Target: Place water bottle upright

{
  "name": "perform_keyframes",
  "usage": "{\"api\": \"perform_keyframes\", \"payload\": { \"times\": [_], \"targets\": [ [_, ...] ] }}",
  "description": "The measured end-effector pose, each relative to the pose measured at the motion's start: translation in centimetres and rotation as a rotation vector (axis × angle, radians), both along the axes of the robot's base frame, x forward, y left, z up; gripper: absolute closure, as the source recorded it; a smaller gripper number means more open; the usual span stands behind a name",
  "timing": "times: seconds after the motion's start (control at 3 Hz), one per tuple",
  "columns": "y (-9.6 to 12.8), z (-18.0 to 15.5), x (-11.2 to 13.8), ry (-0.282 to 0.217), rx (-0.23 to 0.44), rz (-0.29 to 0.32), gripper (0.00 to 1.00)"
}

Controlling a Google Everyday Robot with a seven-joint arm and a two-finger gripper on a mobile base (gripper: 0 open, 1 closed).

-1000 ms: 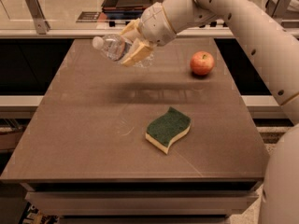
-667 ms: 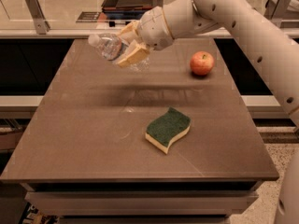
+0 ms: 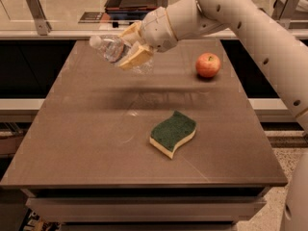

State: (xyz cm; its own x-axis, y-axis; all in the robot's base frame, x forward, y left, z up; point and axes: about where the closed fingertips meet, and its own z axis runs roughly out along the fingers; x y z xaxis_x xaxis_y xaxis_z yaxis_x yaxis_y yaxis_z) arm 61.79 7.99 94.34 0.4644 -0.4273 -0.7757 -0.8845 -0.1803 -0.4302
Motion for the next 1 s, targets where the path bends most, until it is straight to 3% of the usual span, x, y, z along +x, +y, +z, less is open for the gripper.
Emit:
{"api": "perform_keyframes", "payload": {
  "times": [0.67, 1.0],
  "targets": [
    [0.22, 0.90, -0.32, 0.051, 0.183, -0.050, 1.00],
    [0.15, 1.21, -0.24, 0.088, 0.263, -0.125, 1.00]
  ]
}}
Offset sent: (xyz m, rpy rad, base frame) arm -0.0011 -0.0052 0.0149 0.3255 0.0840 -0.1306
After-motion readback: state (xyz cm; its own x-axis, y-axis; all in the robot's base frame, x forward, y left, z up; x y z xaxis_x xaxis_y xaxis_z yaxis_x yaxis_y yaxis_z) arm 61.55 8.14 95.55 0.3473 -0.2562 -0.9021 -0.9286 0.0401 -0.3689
